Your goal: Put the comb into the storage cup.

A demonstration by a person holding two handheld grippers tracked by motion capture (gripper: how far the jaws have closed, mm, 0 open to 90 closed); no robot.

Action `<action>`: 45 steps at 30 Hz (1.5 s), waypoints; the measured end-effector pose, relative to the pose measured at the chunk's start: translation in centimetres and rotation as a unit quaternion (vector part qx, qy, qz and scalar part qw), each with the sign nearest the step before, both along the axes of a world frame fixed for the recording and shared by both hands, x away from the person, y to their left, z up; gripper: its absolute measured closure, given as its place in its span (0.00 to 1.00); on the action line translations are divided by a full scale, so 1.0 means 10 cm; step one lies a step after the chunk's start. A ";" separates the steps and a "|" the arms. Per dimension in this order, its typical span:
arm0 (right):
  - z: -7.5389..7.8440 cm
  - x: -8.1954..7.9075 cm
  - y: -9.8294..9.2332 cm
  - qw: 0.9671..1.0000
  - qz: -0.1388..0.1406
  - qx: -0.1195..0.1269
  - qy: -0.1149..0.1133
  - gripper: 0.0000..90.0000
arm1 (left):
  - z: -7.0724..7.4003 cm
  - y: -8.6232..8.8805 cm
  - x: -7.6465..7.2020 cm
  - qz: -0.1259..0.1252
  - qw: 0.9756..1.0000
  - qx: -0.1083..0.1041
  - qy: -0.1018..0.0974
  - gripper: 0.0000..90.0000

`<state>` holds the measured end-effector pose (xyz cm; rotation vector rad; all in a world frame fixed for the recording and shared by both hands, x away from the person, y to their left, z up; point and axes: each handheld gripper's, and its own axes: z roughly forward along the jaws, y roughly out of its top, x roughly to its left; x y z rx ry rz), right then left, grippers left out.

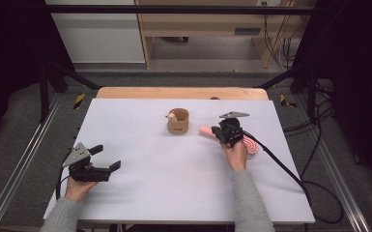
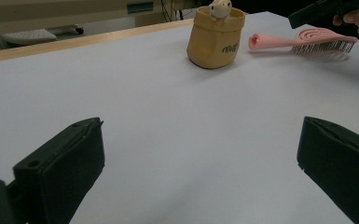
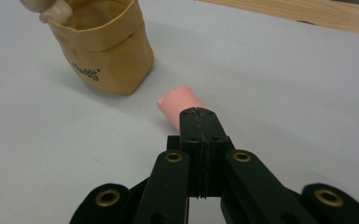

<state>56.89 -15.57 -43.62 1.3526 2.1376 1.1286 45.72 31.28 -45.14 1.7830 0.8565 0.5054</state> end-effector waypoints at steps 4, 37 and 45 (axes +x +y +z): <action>-0.03 0.06 -0.01 1.000 -0.010 -0.002 0.002 1.00 | 0.00 0.00 0.00 0.000 1.000 0.000 0.000 0.00; -0.20 0.32 0.12 0.998 -0.022 -0.034 0.043 1.00 | -0.01 -0.01 0.01 -0.003 1.000 0.001 0.003 0.00; -0.19 0.24 0.15 0.998 0.004 -0.044 0.048 1.00 | -0.01 -0.01 0.00 -0.003 1.000 0.001 0.003 0.00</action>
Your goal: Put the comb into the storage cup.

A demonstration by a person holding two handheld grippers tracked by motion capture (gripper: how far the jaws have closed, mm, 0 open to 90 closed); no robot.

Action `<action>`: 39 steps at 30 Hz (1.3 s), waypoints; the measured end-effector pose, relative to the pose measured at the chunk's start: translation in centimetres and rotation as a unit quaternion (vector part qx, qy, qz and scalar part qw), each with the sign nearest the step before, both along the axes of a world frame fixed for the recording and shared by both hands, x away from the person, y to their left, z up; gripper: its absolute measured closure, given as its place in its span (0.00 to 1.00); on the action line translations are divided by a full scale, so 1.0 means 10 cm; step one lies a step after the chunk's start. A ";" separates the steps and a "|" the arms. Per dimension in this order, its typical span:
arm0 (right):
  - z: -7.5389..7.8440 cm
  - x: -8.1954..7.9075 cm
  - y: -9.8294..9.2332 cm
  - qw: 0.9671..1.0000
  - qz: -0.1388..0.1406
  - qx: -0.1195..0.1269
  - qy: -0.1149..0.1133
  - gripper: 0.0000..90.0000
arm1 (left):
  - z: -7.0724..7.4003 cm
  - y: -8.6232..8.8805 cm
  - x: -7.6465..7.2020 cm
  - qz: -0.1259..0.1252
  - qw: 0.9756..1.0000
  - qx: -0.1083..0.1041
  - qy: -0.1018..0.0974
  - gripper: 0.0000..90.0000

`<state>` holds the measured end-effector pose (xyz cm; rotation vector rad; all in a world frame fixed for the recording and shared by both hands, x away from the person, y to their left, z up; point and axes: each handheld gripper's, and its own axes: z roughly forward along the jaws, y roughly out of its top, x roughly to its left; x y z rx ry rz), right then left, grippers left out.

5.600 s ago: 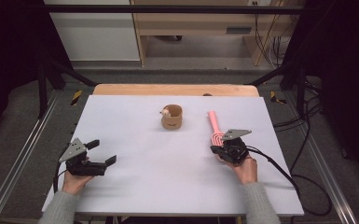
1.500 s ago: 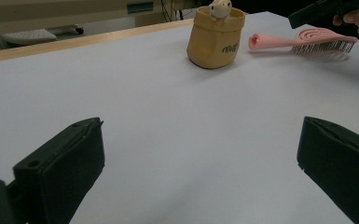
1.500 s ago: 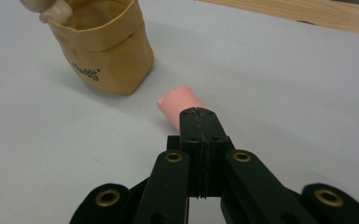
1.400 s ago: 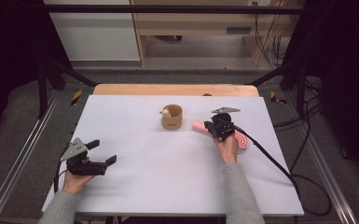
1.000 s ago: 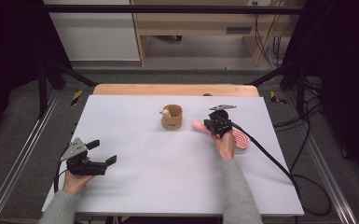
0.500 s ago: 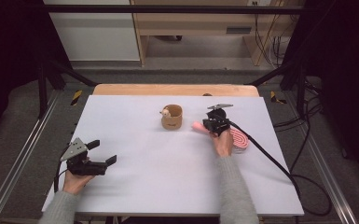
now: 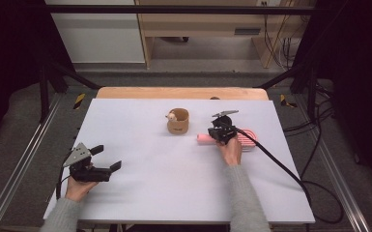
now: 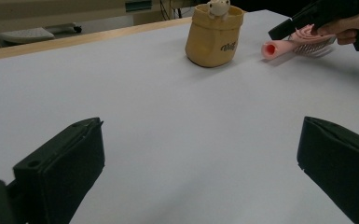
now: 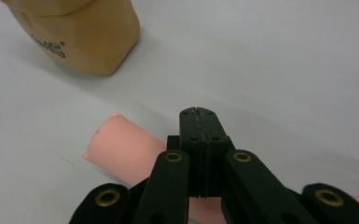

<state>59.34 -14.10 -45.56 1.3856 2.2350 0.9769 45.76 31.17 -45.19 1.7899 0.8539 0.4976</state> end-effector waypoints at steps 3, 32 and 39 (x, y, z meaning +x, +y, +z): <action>0.01 -0.03 0.01 1.000 0.010 -0.006 0.004 1.00 | 0.00 0.00 0.00 0.001 1.000 -0.001 0.000 0.00; 0.03 -0.33 -0.03 0.996 0.066 -0.043 0.039 1.00 | 0.00 -0.01 0.00 0.000 1.000 0.002 0.000 0.00; 0.04 -0.41 -0.10 0.995 0.074 -0.048 0.045 1.00 | 0.00 -0.01 0.00 0.000 1.000 0.004 0.000 0.00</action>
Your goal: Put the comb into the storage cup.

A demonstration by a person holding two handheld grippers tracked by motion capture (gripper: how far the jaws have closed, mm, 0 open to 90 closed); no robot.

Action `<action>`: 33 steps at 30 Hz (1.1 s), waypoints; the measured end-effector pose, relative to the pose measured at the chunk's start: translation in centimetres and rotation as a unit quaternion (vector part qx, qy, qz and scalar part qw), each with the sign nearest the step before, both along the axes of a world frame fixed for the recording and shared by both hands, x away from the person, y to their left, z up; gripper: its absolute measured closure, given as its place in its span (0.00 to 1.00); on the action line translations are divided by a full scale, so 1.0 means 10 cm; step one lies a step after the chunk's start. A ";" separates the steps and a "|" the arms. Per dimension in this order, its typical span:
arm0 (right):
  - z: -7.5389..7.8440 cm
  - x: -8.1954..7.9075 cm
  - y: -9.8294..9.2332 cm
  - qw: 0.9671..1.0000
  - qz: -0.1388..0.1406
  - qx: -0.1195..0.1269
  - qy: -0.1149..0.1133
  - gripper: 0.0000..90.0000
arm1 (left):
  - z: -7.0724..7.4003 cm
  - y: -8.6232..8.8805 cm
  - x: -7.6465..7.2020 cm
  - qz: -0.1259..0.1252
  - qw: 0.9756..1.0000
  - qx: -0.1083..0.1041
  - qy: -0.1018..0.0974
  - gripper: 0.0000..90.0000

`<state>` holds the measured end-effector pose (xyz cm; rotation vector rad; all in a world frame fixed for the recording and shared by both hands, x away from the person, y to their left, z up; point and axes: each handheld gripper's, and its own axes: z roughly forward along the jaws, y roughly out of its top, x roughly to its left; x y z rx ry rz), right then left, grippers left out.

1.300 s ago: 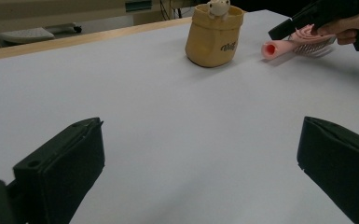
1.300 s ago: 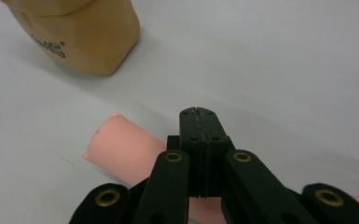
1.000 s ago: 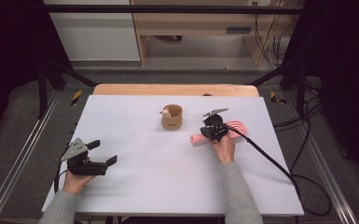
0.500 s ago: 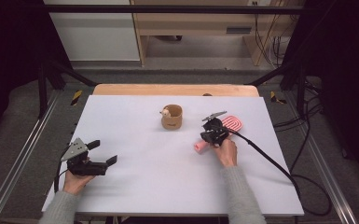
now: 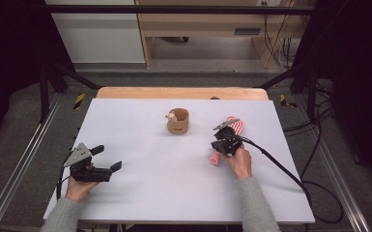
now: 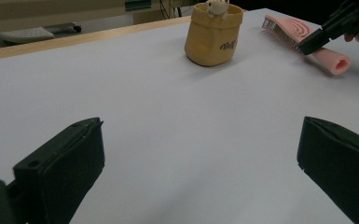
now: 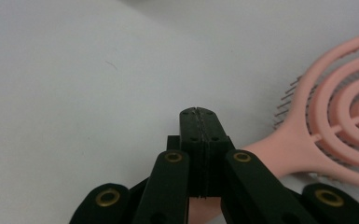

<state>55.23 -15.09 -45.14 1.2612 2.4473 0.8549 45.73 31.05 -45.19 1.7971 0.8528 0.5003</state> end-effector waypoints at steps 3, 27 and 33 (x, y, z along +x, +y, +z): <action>-0.01 -0.03 -0.03 1.000 0.001 0.002 0.002 1.00 | 0.00 0.00 0.00 0.000 1.000 0.000 0.000 0.00; -0.03 -0.23 -0.35 1.000 -0.007 0.005 0.008 1.00 | -0.01 -0.01 0.00 -0.001 1.000 0.002 0.001 0.00; -0.04 -0.24 -0.42 1.000 -0.010 0.006 0.007 1.00 | -0.01 -0.02 0.00 -0.002 1.000 0.002 0.001 0.00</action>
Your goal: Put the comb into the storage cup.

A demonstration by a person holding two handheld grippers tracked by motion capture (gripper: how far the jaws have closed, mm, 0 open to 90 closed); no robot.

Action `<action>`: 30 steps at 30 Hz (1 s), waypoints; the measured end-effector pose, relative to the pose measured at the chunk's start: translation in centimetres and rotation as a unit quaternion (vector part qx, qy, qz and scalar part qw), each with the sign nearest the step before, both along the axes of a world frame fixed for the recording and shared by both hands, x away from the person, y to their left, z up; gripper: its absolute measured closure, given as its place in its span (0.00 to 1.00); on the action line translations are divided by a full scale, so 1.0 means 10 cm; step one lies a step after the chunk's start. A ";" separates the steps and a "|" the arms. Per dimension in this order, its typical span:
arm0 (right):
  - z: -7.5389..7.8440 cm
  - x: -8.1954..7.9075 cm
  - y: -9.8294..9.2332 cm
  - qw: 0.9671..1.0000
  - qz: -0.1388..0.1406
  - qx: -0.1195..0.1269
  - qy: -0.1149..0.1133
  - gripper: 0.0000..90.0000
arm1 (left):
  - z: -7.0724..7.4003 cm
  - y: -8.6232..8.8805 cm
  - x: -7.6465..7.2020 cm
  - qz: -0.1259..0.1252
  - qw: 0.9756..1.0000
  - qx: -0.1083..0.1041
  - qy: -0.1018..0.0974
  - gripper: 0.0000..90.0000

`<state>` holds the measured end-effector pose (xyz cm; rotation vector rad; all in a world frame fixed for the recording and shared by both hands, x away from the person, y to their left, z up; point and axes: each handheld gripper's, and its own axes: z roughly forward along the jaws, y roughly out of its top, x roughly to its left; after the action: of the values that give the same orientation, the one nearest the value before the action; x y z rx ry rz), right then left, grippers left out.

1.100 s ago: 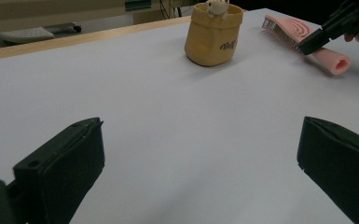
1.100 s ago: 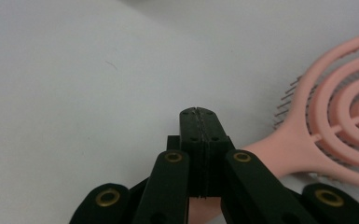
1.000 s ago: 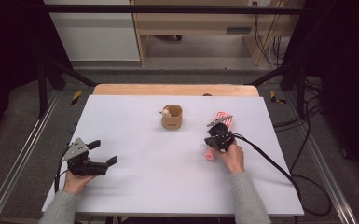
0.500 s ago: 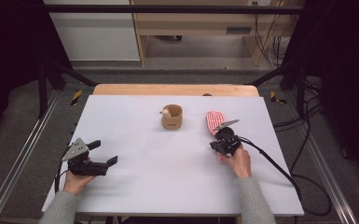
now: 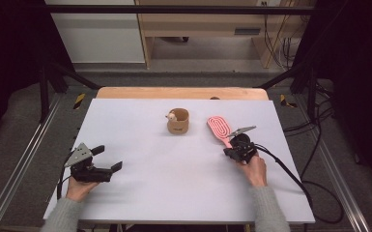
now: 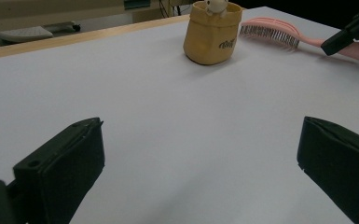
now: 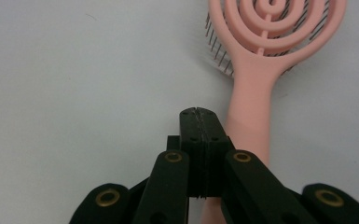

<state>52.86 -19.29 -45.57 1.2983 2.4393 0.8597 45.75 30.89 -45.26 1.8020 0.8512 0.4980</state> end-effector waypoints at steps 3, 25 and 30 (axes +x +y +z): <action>-0.01 0.00 -0.01 1.000 -0.002 0.001 -0.001 1.00 | 0.00 0.00 0.00 0.000 1.000 0.000 0.000 0.00; 0.23 -0.10 -0.10 0.995 -0.020 0.052 -0.082 0.28 | 0.01 -0.01 0.00 -0.003 1.000 -0.001 0.000 0.00; 0.26 -0.10 -0.12 0.994 -0.037 0.034 -0.097 0.10 | 0.00 -0.01 0.00 -0.003 1.000 -0.001 0.000 0.00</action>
<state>51.83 -20.51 -43.00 1.2558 2.2156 1.0080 45.73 30.81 -45.23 1.8024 0.8450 0.4926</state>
